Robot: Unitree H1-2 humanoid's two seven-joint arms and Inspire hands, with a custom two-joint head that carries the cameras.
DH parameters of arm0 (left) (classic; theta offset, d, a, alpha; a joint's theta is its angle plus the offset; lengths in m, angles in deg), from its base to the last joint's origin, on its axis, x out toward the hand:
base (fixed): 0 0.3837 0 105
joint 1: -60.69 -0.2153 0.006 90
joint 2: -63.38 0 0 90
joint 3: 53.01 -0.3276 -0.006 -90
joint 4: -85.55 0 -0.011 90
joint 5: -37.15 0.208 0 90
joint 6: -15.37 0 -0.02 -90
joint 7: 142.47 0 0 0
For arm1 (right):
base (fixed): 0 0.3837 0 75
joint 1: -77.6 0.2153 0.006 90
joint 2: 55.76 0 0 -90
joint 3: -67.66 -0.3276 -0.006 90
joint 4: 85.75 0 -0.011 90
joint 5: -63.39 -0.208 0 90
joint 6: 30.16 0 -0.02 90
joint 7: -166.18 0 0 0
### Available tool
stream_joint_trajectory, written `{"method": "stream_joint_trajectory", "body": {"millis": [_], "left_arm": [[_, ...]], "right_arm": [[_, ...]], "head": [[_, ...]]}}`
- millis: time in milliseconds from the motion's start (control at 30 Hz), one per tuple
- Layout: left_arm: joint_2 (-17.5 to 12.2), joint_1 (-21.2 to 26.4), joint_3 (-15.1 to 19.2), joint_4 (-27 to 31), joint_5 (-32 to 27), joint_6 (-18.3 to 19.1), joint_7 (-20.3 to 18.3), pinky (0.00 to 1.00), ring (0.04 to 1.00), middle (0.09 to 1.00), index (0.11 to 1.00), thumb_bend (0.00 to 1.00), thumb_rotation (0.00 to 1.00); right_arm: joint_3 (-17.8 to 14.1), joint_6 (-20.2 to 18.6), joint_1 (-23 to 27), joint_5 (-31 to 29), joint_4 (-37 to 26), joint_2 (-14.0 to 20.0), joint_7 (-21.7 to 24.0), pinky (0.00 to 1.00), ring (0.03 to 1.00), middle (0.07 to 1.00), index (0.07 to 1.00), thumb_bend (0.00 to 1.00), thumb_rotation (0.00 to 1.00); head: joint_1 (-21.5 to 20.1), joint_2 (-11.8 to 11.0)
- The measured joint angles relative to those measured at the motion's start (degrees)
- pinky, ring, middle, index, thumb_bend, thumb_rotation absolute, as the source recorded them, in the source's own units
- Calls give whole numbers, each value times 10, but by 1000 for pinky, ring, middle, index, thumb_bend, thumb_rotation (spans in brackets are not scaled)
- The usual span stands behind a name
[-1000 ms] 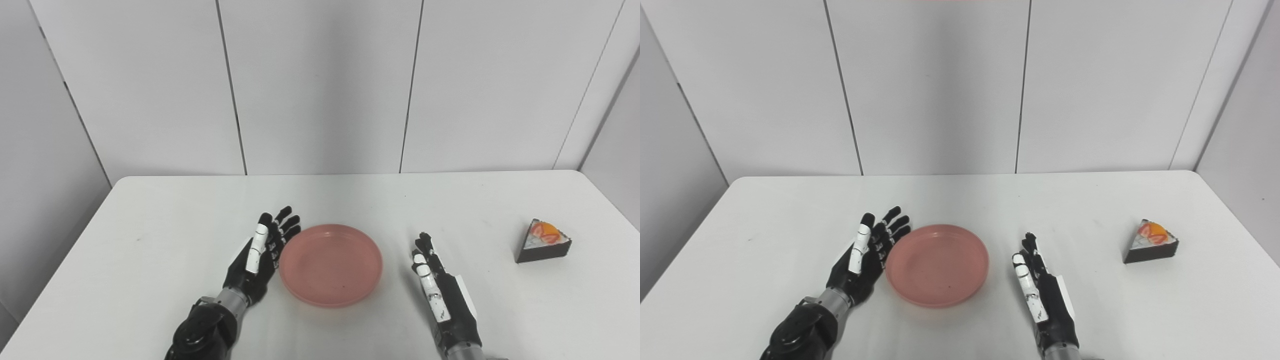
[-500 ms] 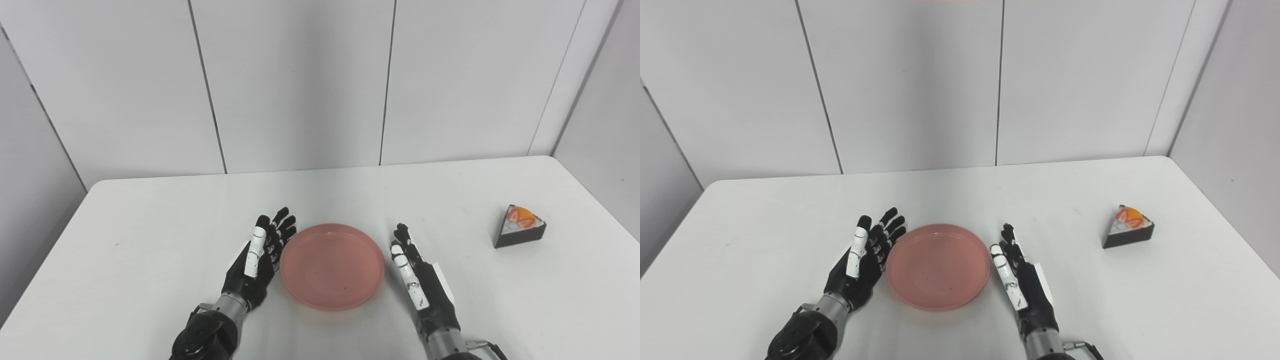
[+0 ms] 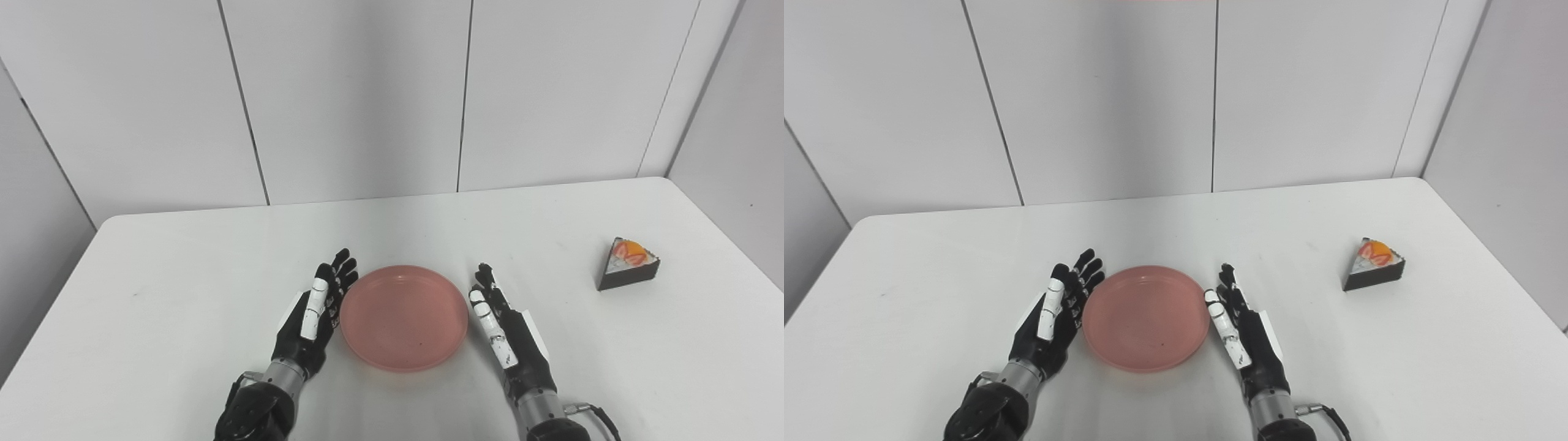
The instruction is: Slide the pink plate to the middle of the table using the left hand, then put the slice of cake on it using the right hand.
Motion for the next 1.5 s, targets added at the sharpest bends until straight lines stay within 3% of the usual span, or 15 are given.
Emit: {"method": "stream_joint_trajectory", "body": {"millis": [100, 233, 333, 500, 567, 633, 867, 1000, 1233, 1433, 1500], "left_arm": [[5, 0, -1, -7, 6, -16, 5, 1000, 1000, 1000, 1000, 742, 1000], [5, 4, 1, -15, 15, -29, 7, 1000, 1000, 999, 1000, 751, 1000], [5, 7, 6, -21, 15, -31, 7, 1000, 1000, 999, 1000, 752, 1000], [3, 8, 8, -21, 14, -31, 6, 997, 998, 995, 1000, 731, 1000], [3, 8, 8, -21, 14, -31, 5, 996, 997, 993, 1000, 732, 1000], [1, 8, 9, -21, 13, -31, 5, 999, 999, 991, 1000, 740, 1000], [-8, 9, 17, -23, -2, -31, -3, 1000, 1000, 999, 1000, 774, 1000], [-12, 16, 21, -34, -11, -31, -15, 1000, 1000, 995, 1000, 821, 1000], [-19, 30, 28, -58, -22, -40, -29, 988, 982, 979, 981, 849, 1000], [-26, 38, 31, -72, -23, -52, -34, 978, 974, 973, 975, 851, 1000], [-27, 38, 31, -73, -23, -53, -36, 982, 976, 977, 977, 851, 1000]], "right_arm": [[-5, 0, 9, 25, 0, 17, -5, 893, 929, 940, 962, 568, 721], [-23, -16, 41, 73, -32, 56, -16, 866, 898, 909, 924, 606, 487], [-39, -79, 83, 101, -68, 92, -12, 834, 885, 904, 907, 651, 378], [-42, -184, 129, 140, -105, 140, 13, 872, 912, 913, 884, 701, 306], [-43, -229, 141, 152, -116, 156, 29, 854, 904, 908, 877, 715, 292], [-57, -251, 151, 162, -125, 163, 45, 796, 871, 891, 866, 738, 269], [-146, -260, 183, 274, -141, 160, 106, 730, 851, 909, 871, 776, 301], [-191, -260, 190, 360, -148, 150, 153, 771, 881, 920, 882, 776, 304], [-247, -261, 188, 454, -151, 149, 203, 765, 907, 926, 876, 838, 319], [-256, -261, 172, 501, -134, 176, 233, 926, 969, 948, 882, 876, 333], [-262, -261, 172, 523, -123, 174, 246, 924, 976, 957, 888, 885, 356]], "head": [[0, 0], [-48, -5], [-66, -7], [-89, -10], [-96, -12], [-105, -15], [-148, -16], [-163, -16], [-172, -18], [-173, -20], [-173, -20]]}}
